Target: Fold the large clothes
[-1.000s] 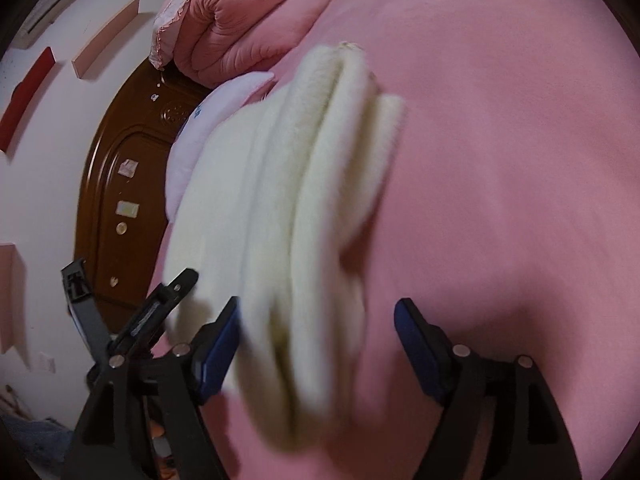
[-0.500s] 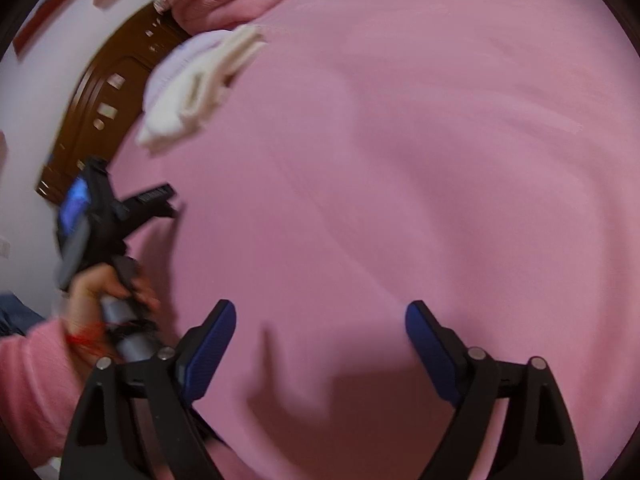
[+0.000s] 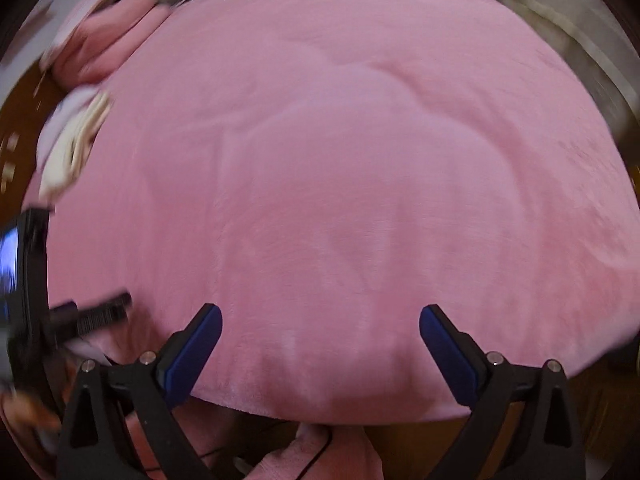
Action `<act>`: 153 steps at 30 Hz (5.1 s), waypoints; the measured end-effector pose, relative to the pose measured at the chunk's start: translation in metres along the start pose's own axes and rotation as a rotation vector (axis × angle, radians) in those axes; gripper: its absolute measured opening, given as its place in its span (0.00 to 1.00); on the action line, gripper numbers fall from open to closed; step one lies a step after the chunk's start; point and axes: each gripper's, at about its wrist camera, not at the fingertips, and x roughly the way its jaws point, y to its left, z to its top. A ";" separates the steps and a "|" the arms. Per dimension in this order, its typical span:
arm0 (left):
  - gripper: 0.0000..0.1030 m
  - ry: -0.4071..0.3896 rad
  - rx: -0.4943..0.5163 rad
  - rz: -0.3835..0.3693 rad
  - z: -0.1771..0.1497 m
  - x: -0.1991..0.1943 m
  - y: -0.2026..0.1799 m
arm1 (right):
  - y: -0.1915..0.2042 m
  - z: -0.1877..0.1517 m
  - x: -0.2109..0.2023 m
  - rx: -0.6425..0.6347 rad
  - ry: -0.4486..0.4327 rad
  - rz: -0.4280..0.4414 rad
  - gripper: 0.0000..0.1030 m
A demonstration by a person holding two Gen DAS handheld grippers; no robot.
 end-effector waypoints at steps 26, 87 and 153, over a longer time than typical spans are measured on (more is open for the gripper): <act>0.95 -0.237 0.160 -0.236 0.000 -0.181 0.040 | 0.045 -0.001 -0.131 0.063 -0.034 0.004 0.97; 0.99 -0.371 0.041 -0.291 -0.013 -0.209 0.066 | 0.066 0.018 -0.166 -0.042 -0.210 -0.057 1.00; 0.99 -0.370 0.014 -0.306 0.000 -0.203 0.080 | 0.092 0.026 -0.157 -0.098 -0.193 -0.067 1.00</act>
